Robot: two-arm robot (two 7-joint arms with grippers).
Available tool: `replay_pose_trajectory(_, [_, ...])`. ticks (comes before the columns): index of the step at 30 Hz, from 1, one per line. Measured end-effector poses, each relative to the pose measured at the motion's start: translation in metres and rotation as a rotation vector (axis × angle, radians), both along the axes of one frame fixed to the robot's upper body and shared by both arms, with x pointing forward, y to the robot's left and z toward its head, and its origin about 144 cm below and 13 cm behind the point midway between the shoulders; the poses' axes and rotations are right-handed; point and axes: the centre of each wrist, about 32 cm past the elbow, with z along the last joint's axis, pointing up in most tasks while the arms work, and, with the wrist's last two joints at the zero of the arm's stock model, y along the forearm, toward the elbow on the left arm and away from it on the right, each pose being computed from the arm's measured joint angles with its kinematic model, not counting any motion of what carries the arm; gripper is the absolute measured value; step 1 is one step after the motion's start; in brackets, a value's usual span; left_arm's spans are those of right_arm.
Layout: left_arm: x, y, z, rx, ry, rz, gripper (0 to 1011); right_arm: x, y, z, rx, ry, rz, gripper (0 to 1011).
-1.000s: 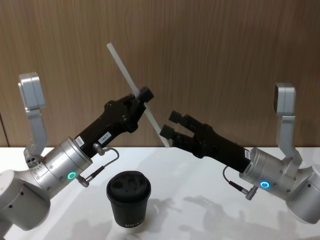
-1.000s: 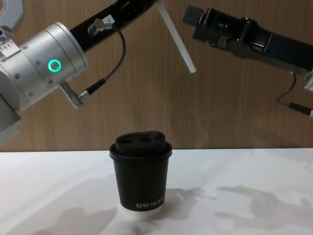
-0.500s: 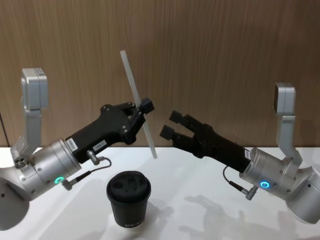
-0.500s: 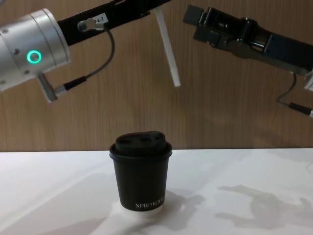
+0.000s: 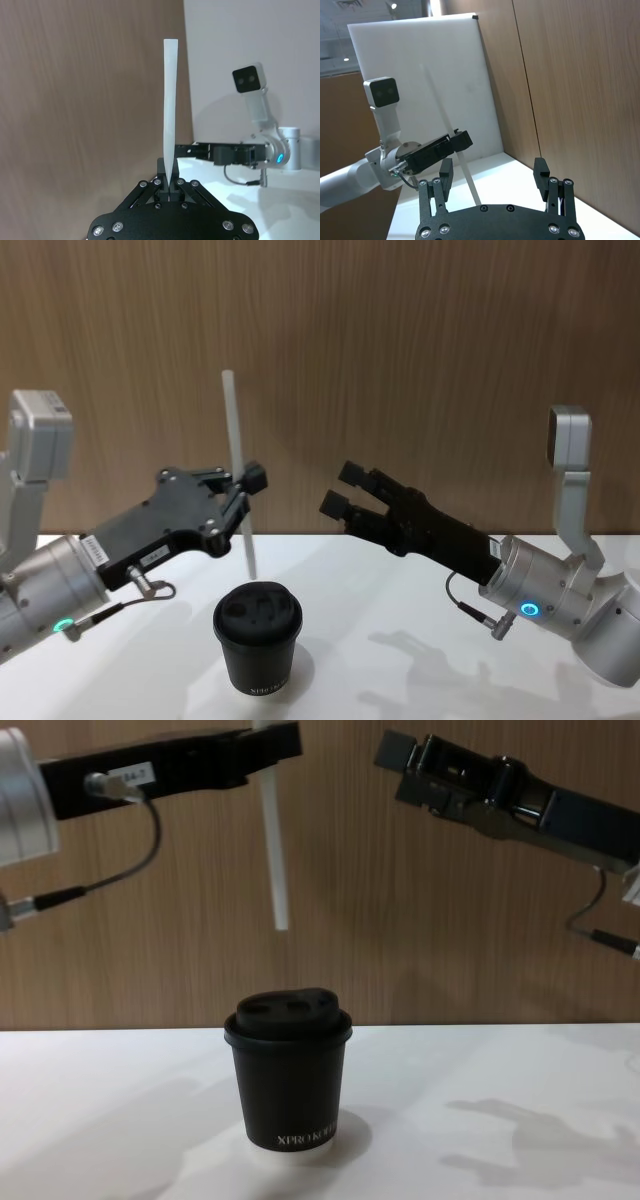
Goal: Pick up the straw with one hand, pass it to the other hand, and insert it into the cup.
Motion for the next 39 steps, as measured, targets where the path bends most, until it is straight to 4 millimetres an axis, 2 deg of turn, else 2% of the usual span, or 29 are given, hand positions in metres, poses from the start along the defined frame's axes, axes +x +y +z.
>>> replay_pose_trajectory(7, [-0.012, 0.013, 0.0, 0.038, 0.0, 0.057, 6, 0.0, 0.0, 0.0, 0.0, 0.0, 0.0, 1001])
replay_pose_trajectory(17, [-0.019, 0.023, -0.002, 0.063, 0.008, 0.098, 5, 0.0, 0.0, 0.0, 0.0, 0.0, 0.0, 1001])
replay_pose_trajectory(39, [-0.011, 0.023, -0.018, 0.053, 0.043, 0.111, 5, 0.0, 0.0, 0.0, 0.0, 0.0, 0.0, 1001])
